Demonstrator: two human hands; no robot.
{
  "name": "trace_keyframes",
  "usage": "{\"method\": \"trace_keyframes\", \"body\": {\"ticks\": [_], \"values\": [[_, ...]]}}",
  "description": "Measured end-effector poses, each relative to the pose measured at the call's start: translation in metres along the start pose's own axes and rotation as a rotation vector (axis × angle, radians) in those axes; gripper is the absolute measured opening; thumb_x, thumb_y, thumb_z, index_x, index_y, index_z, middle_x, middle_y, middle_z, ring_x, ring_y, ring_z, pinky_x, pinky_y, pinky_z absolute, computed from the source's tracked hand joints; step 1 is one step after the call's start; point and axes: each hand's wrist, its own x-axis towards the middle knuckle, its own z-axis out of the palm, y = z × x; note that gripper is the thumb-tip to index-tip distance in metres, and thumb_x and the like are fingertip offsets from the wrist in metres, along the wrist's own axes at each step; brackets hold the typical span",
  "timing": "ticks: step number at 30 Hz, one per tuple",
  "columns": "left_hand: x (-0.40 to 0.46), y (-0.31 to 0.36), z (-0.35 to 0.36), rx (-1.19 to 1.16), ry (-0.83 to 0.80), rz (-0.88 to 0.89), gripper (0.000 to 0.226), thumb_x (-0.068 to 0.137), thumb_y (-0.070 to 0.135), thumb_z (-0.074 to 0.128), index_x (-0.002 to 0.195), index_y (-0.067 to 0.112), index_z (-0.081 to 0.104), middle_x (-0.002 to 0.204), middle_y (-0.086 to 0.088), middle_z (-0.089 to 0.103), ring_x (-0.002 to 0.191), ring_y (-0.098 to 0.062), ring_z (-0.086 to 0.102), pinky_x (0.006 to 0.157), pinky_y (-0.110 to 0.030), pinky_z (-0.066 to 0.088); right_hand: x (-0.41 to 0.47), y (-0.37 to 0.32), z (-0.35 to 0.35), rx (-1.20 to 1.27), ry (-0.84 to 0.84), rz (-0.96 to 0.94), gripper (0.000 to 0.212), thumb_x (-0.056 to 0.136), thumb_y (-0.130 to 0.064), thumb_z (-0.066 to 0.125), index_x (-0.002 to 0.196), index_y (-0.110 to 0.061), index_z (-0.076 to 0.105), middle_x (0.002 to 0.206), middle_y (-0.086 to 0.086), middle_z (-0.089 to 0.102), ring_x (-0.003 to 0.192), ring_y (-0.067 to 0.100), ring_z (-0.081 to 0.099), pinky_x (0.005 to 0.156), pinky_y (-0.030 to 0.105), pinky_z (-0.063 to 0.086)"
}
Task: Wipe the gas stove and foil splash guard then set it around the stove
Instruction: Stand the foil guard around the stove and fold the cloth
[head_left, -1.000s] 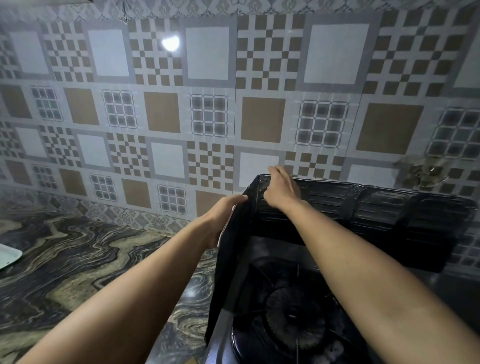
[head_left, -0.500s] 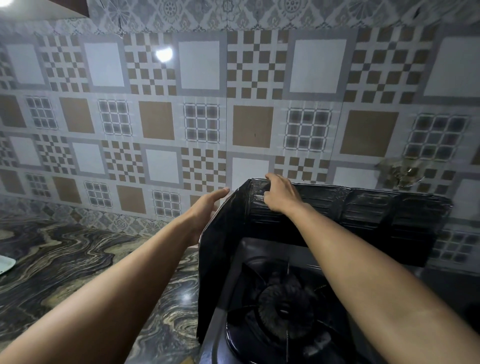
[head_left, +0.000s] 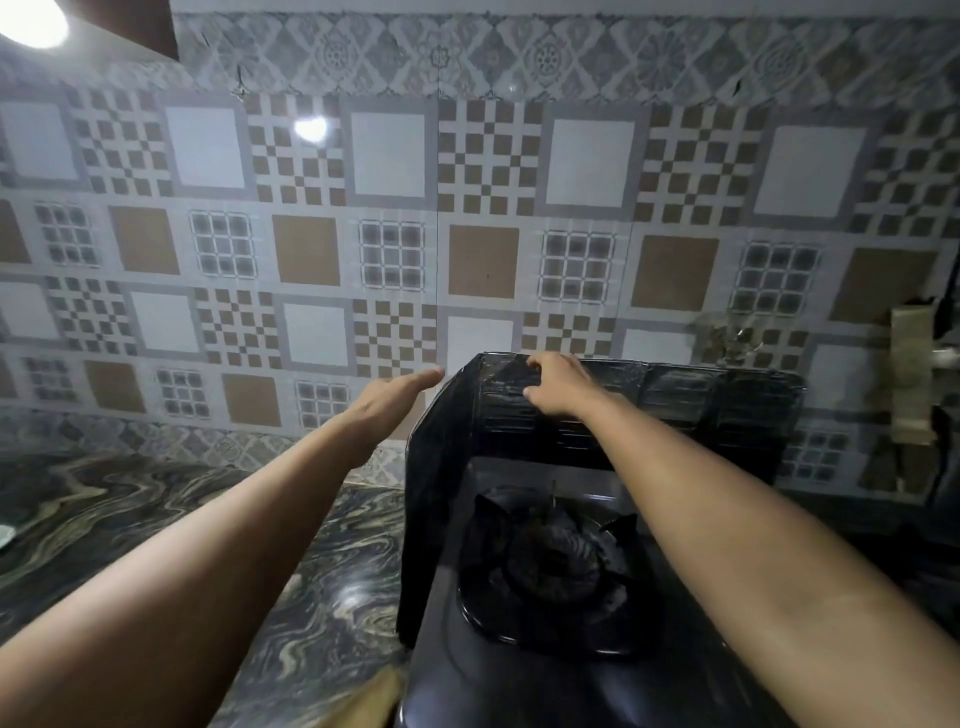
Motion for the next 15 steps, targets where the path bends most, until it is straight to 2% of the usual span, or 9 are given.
{"method": "trace_keyframes", "body": {"ticks": [3, 6, 9, 11, 13, 15], "values": [[-0.010, -0.005, -0.003, 0.041, 0.021, 0.063, 0.074, 0.087, 0.057, 0.056, 0.142, 0.009, 0.046, 0.151, -0.012, 0.041, 0.134, -0.030, 0.042, 0.099, -0.040, 0.034, -0.020, 0.001, -0.007, -0.016, -0.020, 0.055, 0.057, 0.088, -0.020, 0.065, 0.141, -0.012, 0.045, 0.142, 0.013, 0.049, 0.125, 0.030, 0.049, 0.099, 0.033, 0.040], [-0.030, -0.011, -0.003, 0.072, 0.062, 0.111, 0.079, 0.083, 0.062, 0.054, 0.136, 0.005, 0.051, 0.141, -0.013, 0.051, 0.121, -0.027, 0.050, 0.094, -0.036, 0.037, -0.045, 0.001, -0.006, -0.015, -0.030, 0.106, 0.054, 0.088, -0.023, 0.066, 0.138, -0.013, 0.048, 0.134, 0.014, 0.054, 0.118, 0.030, 0.054, 0.094, 0.032, 0.043], [-0.047, -0.029, -0.001, 0.141, 0.151, 0.160, 0.049, 0.089, 0.041, 0.046, 0.118, 0.004, 0.060, 0.121, -0.014, 0.061, 0.104, -0.026, 0.053, 0.090, -0.038, 0.041, -0.074, -0.001, 0.003, -0.018, -0.057, 0.156, 0.053, 0.087, -0.026, 0.067, 0.136, -0.015, 0.051, 0.134, 0.013, 0.055, 0.118, 0.031, 0.055, 0.095, 0.035, 0.045], [-0.056, -0.051, -0.001, 0.223, 0.231, 0.143, 0.029, 0.090, 0.025, 0.042, 0.099, 0.004, 0.060, 0.105, -0.016, 0.063, 0.094, -0.029, 0.054, 0.080, -0.037, 0.041, -0.093, -0.003, 0.012, -0.026, -0.093, 0.175, 0.053, 0.086, -0.028, 0.068, 0.135, -0.015, 0.053, 0.134, 0.012, 0.056, 0.120, 0.030, 0.054, 0.098, 0.035, 0.045], [-0.067, -0.080, -0.004, 0.300, 0.303, 0.081, 0.021, 0.083, 0.020, 0.044, 0.089, 0.007, 0.059, 0.098, -0.017, 0.066, 0.088, -0.031, 0.057, 0.074, -0.034, 0.039, -0.114, -0.009, 0.024, -0.034, -0.121, 0.178, 0.052, 0.085, -0.030, 0.069, 0.133, -0.016, 0.055, 0.130, 0.011, 0.060, 0.118, 0.028, 0.056, 0.099, 0.034, 0.045], [-0.079, -0.113, -0.004, 0.380, 0.289, -0.015, 0.018, 0.078, 0.017, 0.048, 0.085, 0.009, 0.063, 0.098, -0.016, 0.069, 0.093, -0.033, 0.061, 0.074, -0.032, 0.041, -0.134, -0.018, 0.038, -0.040, -0.153, 0.171, 0.050, 0.085, -0.031, 0.069, 0.131, -0.018, 0.057, 0.125, 0.009, 0.062, 0.115, 0.028, 0.058, 0.097, 0.034, 0.046]]}}
